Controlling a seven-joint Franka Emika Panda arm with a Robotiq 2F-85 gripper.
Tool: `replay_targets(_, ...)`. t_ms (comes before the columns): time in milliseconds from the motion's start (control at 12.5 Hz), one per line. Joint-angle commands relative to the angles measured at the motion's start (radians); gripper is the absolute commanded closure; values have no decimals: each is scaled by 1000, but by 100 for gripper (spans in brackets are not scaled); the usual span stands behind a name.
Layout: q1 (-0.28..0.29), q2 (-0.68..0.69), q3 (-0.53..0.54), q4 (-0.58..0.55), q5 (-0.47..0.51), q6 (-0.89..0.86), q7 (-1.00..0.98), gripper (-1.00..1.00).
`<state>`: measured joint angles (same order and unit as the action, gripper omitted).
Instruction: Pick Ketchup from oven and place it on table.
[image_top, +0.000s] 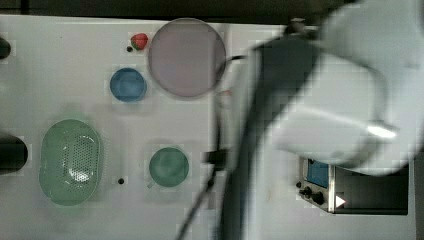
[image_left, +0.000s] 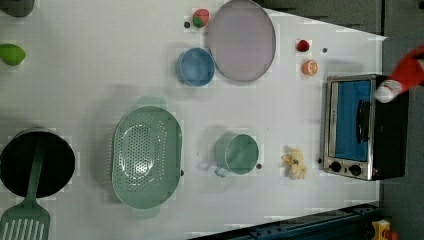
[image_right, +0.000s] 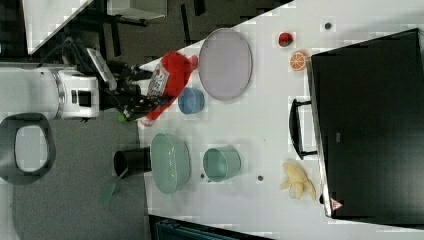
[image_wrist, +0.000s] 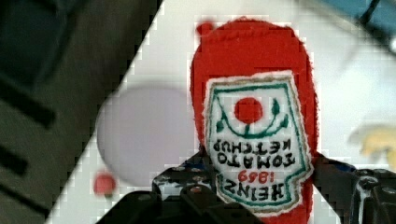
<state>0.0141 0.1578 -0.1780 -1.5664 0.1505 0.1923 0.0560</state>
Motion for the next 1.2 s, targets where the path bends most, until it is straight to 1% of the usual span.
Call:
replay_targets(80,41,19,34,-114,-33,18,-33,-26)
replay_targets(160,49,20,38,-196,-72,83,-32,-27)
replay_targets(240,52,20,38,-256,-89,152,-33,-27)
replay_targets(480,63,24,41,-471,-103,401,-32,-27)
replay_targets(720,73,47,41,-619,-122,612,-12,-26)
replay_targets(800,74,58,41,-654,-127,660,-12,-27)
replay_targets(960,75,89,41,-692,-127,696,-12,-27)
replay_targets(1200,77,151,41,-691,-127,705,-12,-27)
